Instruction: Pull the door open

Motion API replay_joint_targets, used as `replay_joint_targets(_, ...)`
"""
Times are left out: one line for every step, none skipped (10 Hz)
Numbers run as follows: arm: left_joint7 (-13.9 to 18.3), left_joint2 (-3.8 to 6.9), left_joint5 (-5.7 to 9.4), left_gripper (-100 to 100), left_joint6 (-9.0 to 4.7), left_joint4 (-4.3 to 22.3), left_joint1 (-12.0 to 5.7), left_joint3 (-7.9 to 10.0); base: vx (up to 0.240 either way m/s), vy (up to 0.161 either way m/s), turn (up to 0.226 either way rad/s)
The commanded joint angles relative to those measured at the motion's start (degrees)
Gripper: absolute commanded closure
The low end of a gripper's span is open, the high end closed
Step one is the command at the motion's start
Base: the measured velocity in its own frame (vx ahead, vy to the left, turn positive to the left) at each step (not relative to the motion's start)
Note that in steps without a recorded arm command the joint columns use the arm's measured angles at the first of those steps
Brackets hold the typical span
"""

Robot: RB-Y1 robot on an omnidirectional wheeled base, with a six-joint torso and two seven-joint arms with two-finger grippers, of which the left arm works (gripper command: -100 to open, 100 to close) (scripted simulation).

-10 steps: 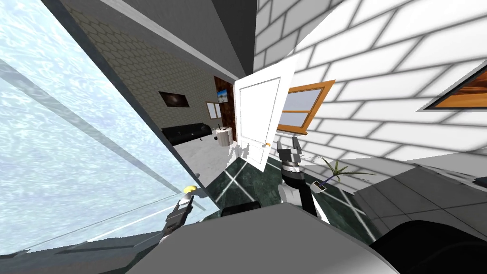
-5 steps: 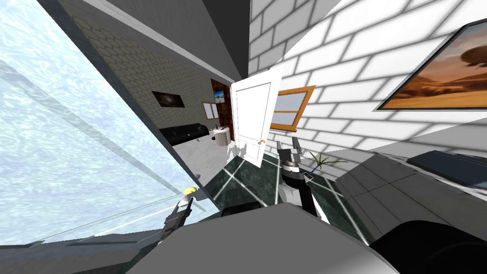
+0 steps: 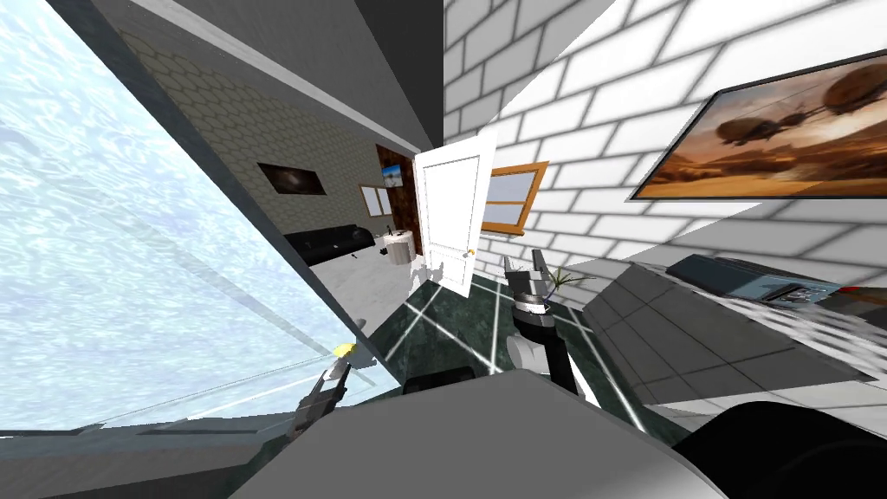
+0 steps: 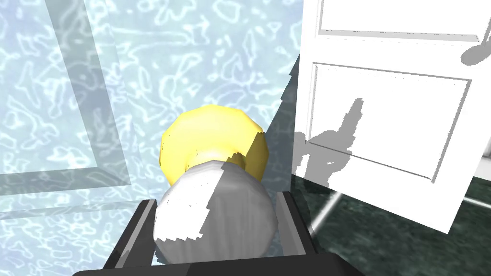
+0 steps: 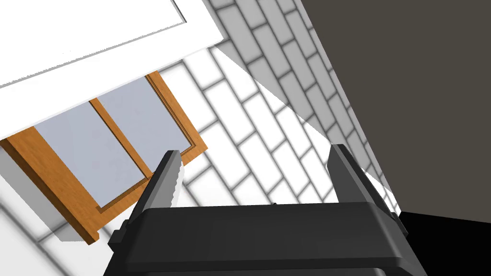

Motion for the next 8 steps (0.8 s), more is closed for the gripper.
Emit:
replay_joint_targets(0.0, 0.00, 0.00, 100, 0.00, 0.0, 0.00, 0.00, -0.095, 0.001, -0.022)
replay_joint_targets(0.5, 0.42, -0.35, 100, -0.76, 0.8, -0.04, -0.32, -0.135, 0.018, -0.113)
replay_joint_targets(0.8, 0.66, -0.49, 100, -1.17, 1.1, -0.11, -0.43, -0.213, 0.029, -0.163)
replay_joint_targets(1.1, 0.93, -0.65, 100, -1.64, 1.5, -0.20, -0.55, -0.237, 0.021, -0.138)
replay_joint_targets(1.4, 1.23, -0.83, 100, -2.15, 1.9, -0.29, -0.69, -0.215, 0.021, -0.120)
replay_joint_targets(1.8, 1.54, -1.01, 100, -2.67, 2.3, -0.38, -0.83, -0.200, 0.052, -0.135)
replay_joint_targets(2.1, 1.85, -1.19, 100, -3.19, 2.7, -0.48, -0.96, -0.199, 0.056, -0.124)
replay_joint_targets(2.4, 2.14, -1.36, 100, -3.69, 3.1, -0.57, -1.09, -0.203, 0.051, -0.104)
